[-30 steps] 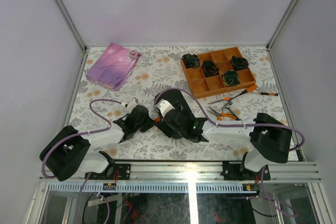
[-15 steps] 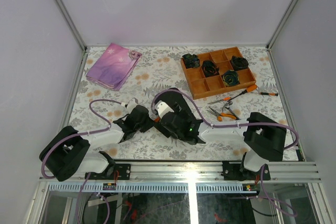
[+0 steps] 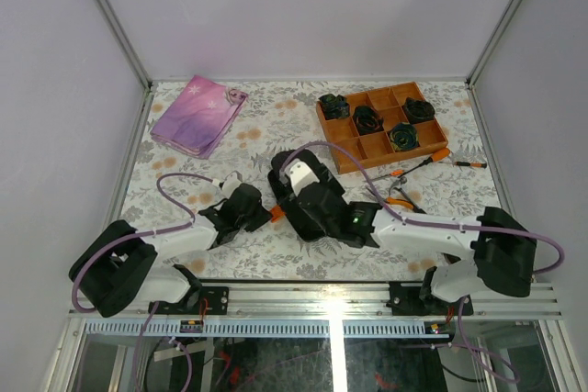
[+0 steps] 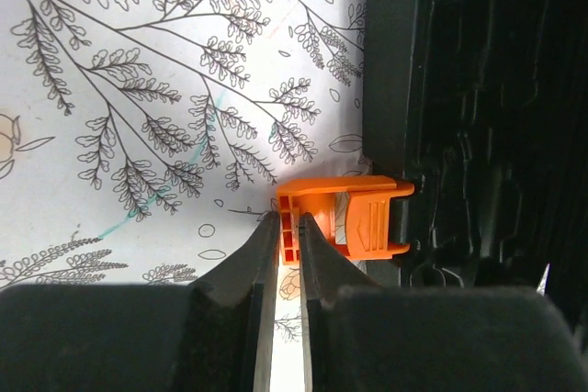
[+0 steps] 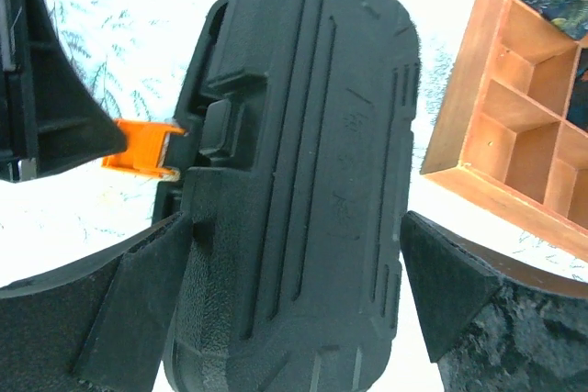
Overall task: Sort the tools into containers
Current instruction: Open the storage box at the center of the board.
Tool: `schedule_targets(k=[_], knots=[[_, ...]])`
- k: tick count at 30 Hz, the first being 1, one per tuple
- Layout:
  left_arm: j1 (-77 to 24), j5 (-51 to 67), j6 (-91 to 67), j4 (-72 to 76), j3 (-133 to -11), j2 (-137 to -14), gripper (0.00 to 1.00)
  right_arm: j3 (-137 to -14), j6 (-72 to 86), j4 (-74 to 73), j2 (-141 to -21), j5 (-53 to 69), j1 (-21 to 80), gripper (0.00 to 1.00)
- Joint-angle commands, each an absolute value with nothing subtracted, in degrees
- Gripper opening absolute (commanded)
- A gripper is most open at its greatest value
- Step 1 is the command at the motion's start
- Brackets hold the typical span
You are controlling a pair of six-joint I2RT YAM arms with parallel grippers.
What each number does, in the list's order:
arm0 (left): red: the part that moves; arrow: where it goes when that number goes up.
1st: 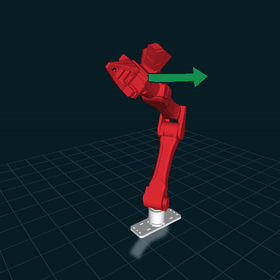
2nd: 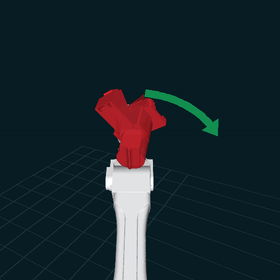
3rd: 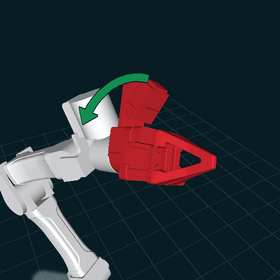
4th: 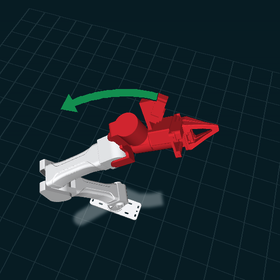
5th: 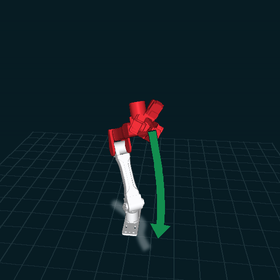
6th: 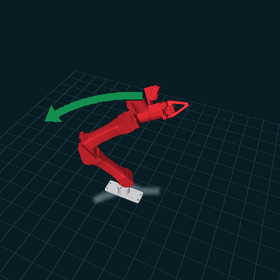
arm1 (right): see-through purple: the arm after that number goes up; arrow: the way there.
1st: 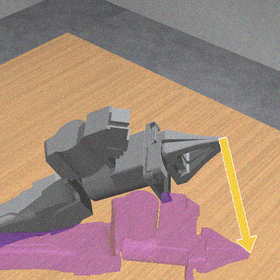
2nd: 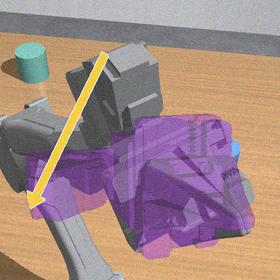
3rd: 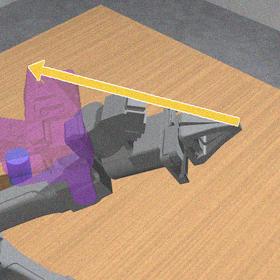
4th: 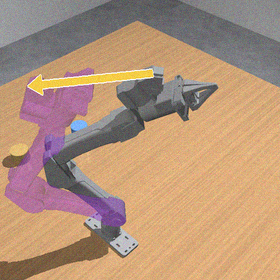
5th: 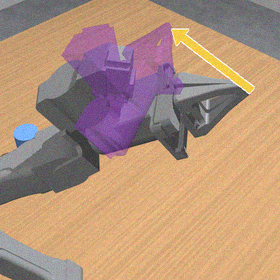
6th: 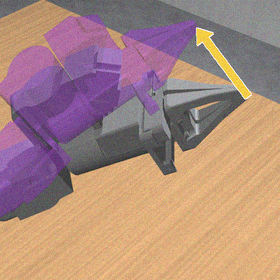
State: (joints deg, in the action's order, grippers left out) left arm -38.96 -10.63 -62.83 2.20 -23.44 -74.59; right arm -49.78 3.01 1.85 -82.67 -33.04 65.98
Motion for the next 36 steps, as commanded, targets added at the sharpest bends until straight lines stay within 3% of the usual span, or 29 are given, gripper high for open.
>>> schedule_targets(k=[1, 11, 26, 36], knots=[[-39.3, -14.5, -60.8, -11.2, -22.4, -74.3, 0.0, -49.1, 4.1, -0.3, -76.6, -33.0, 59.7, 0.99], [-39.1, -16.8, -60.4, -15.1, -23.7, -71.5, 0.0, -44.8, 8.3, -1.1, -68.0, -21.7, 47.4, 0.97], [-34.9, -17.9, -59.8, -22.6, -24.5, -61.3, 0.0, -44.1, 15.9, -2.4, -71.5, -12.0, 34.8, 0.89], [-33.3, -19.7, -59.2, -27.6, -25.9, -55.7, 0.15, -43.2, 16.5, -3.7, -71.1, -11.3, 33.3, 0.88]])
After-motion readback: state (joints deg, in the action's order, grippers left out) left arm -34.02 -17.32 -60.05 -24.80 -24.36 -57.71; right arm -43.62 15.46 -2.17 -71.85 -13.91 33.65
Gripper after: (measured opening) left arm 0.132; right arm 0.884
